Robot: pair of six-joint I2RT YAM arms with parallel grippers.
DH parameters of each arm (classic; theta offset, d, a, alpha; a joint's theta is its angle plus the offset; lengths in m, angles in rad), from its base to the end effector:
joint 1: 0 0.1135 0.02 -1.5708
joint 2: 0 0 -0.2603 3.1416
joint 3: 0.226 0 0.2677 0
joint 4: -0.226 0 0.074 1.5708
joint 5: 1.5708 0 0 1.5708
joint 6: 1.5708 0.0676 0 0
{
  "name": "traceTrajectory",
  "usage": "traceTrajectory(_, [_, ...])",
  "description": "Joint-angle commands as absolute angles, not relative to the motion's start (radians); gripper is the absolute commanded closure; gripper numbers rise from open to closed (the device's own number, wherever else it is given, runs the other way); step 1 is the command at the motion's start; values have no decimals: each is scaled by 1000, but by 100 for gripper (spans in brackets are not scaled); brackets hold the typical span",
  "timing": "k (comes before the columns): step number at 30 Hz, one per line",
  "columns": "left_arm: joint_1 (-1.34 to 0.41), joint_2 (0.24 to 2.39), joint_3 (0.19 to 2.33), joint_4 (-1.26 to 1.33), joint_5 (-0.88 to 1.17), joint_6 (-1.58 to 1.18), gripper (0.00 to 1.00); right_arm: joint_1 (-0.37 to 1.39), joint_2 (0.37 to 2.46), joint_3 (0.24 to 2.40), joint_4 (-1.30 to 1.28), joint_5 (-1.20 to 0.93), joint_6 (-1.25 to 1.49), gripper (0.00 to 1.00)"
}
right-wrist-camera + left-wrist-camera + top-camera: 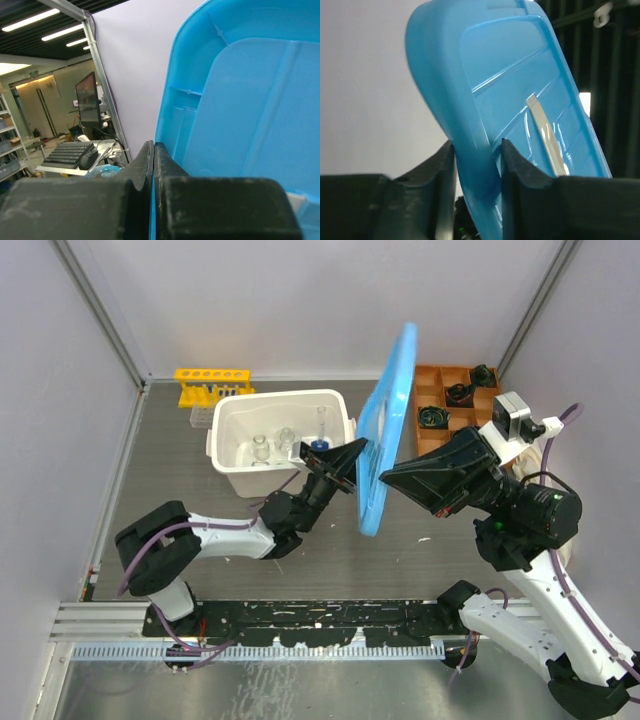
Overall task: Organize the chemistry lab equipment
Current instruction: Pick up the storage box lid at the center of the board, then close the lid of the storage box.
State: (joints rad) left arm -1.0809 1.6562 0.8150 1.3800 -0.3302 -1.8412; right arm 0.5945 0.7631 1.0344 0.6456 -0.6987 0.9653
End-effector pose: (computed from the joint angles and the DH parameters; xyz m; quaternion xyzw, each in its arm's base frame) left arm 0.1978 -0.3243 0.2891 -0.3133 0.3989 -0.8439 0.1746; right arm 0.0947 0.1165 0.5209 -0.2630 0.3563 0.7039 0.5553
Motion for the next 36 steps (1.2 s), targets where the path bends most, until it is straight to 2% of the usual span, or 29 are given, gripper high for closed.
traceTrajectory(1, [-1087, 1617, 804, 1431, -377, -1818, 81, 598, 755, 1043, 699, -689, 957, 99])
traceTrajectory(2, [-1087, 1613, 794, 1431, -383, -1813, 84, 598, 757, 1046, 696, -690, 955, 99])
traceTrajectory(7, [-1085, 1592, 752, 1431, -419, -1786, 86, 597, 743, 1073, 617, -685, 906, 99])
traceTrajectory(9, [-1078, 1571, 726, 1431, -443, -1752, 90, 598, 721, 1082, 535, -659, 860, 92])
traceTrajectory(11, [-1061, 1547, 694, 1431, -458, -1731, 93, 598, 685, 1079, 445, -609, 800, 67])
traceTrajectory(13, [-1040, 1517, 658, 1431, -473, -1705, 95, 598, 650, 1072, 360, -555, 727, 48])
traceTrajectory(16, [-1008, 1474, 601, 1431, -492, -1688, 99, 598, 623, 1073, 219, -497, 633, 9])
traceTrajectory(17, [-997, 1462, 587, 1431, -493, -1685, 100, 598, 617, 1073, 181, -481, 606, 1])
traceTrajectory(27, [-903, 1330, 478, 1431, -505, -1637, 100, 596, 610, 1012, -78, -192, 402, 0])
traceTrajectory(33, [-881, 1196, 415, 1431, -525, -1555, 100, 598, 637, 1006, -190, 120, 338, 0])
traceTrajectory(36, [-875, 1144, 390, 1430, -527, -1504, 100, 598, 681, 1021, -233, 208, 327, 0])
